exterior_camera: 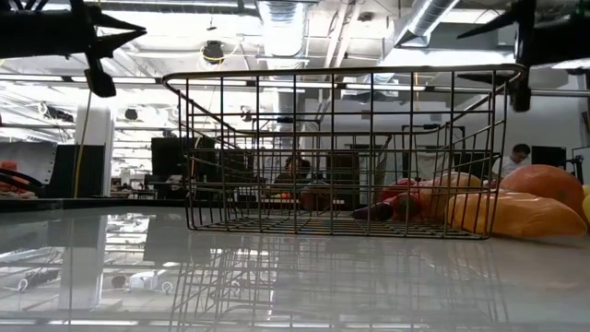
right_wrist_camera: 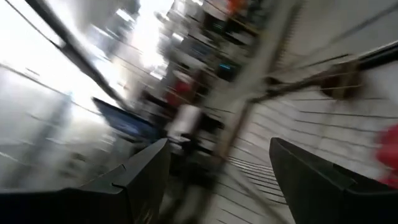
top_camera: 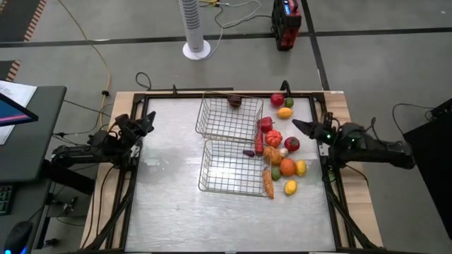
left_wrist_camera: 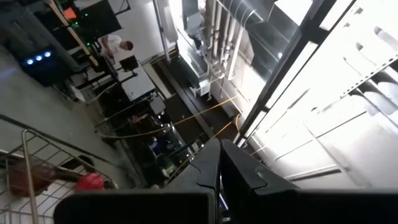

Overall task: Sort produce into baskets
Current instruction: Put the bottom red tomato fruit into the top wire basket

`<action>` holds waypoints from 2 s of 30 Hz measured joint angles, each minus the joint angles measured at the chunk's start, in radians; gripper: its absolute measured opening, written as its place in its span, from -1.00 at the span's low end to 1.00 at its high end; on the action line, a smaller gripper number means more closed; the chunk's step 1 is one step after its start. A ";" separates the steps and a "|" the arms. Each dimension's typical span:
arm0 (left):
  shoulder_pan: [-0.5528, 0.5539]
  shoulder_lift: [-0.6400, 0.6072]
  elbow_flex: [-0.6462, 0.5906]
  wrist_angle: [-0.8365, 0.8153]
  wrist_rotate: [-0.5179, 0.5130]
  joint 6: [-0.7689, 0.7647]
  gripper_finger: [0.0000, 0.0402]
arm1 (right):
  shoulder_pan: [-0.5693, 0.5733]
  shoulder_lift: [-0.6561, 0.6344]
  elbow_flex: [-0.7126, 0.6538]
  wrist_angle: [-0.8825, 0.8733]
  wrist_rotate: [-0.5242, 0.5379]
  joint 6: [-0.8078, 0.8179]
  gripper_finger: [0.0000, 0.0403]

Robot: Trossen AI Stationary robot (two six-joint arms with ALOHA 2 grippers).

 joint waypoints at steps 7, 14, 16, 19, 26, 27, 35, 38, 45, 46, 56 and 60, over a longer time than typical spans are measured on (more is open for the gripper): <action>0.000 0.109 0.061 -0.050 -0.003 0.025 -0.99 | -0.058 0.224 0.339 -0.502 -0.028 -0.106 0.50; 0.001 0.391 0.251 -0.102 -0.015 0.117 -0.79 | -0.111 0.459 0.545 -0.841 -0.079 -0.227 0.50; 0.004 0.466 0.317 -0.140 -0.008 0.137 -0.71 | -0.122 0.502 0.561 -0.904 -0.105 -0.235 0.50; 0.022 0.565 0.434 -0.267 0.042 0.167 -0.58 | -0.125 0.564 0.562 -0.979 -0.177 -0.262 0.51; 0.128 0.763 0.703 -0.601 0.201 0.244 -0.28 | -0.129 0.725 0.562 -1.082 -0.268 -0.382 0.79; 0.147 0.784 0.736 -0.630 0.228 0.258 -0.24 | -0.135 0.748 0.562 -1.079 -0.267 -0.397 0.85; 0.242 0.895 0.853 -0.703 0.376 0.360 -0.02 | -0.264 0.953 0.543 -1.042 -0.267 -0.497 0.94; 0.264 0.905 0.853 -0.705 0.400 0.364 0.00 | -0.307 0.998 0.514 -0.987 -0.281 -0.522 0.97; 0.283 0.897 0.853 -0.713 0.462 0.346 0.00 | -0.343 1.010 0.404 -0.903 -0.337 -0.520 0.97; 0.282 0.895 0.853 -0.716 0.465 0.346 0.00 | -0.343 1.006 0.382 -0.883 -0.352 -0.517 0.97; 0.288 0.896 0.852 -0.717 0.472 0.347 0.00 | -0.342 1.001 0.263 -0.730 -0.391 -0.489 0.83; 0.288 0.896 0.852 -0.717 0.472 0.347 0.00 | -0.342 1.001 0.268 -0.739 -0.395 -0.490 0.70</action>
